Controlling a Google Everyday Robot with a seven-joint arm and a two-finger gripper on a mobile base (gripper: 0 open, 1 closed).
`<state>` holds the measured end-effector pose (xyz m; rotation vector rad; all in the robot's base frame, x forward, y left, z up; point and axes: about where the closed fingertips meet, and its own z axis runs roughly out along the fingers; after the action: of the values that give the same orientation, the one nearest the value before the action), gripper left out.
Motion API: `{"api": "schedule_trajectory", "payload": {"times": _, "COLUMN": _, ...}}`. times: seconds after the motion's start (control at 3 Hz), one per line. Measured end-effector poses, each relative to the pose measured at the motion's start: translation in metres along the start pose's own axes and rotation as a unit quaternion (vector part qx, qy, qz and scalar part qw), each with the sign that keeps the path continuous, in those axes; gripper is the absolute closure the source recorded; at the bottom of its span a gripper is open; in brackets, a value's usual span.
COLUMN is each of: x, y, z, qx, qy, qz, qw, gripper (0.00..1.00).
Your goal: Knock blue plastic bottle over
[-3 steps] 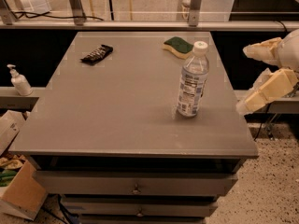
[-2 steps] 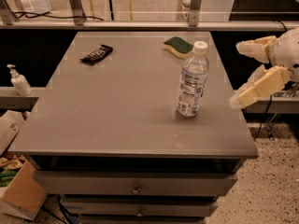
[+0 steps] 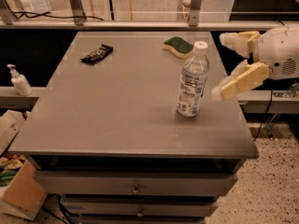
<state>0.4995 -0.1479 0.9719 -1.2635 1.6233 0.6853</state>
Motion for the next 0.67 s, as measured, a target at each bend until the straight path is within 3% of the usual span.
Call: {"api": "schedule_trajectory", "payload": {"times": 0.67, "x": -0.015, "y": 0.010, "z": 0.057, "qx": -0.026, "qy": -0.042, "qz": -0.011, "qw": 0.9987, "gripper": 0.00}}
